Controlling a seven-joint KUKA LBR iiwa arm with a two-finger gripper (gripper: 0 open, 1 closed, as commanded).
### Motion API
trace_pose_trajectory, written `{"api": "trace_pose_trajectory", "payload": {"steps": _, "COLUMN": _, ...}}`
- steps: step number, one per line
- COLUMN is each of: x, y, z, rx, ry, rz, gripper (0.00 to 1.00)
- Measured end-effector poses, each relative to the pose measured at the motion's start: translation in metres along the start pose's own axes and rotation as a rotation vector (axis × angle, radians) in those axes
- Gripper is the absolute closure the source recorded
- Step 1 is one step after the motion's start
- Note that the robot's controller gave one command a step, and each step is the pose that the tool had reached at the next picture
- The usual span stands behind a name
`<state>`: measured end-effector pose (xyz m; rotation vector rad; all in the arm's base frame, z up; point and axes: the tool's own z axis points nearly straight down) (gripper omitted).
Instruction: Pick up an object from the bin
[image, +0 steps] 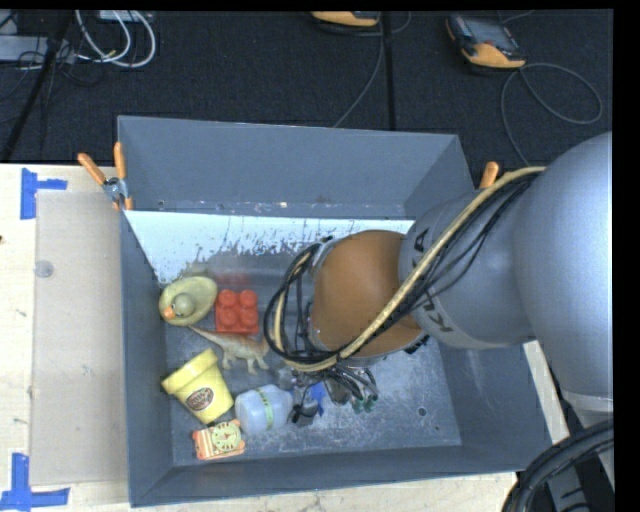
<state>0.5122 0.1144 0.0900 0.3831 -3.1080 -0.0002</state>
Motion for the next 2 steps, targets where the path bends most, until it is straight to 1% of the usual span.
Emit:
{"api": "trace_pose_trajectory", "payload": {"steps": 1, "x": -0.001, "y": -0.007, "z": -0.014, "rx": 0.0, "ry": -0.007, "rz": 0.01, "gripper": 1.0}}
{"api": "trace_pose_trajectory", "payload": {"steps": 2, "x": -0.005, "y": -0.004, "z": -0.123, "rx": 0.0, "ry": 0.0, "rz": 0.013, "gripper": 1.0}}
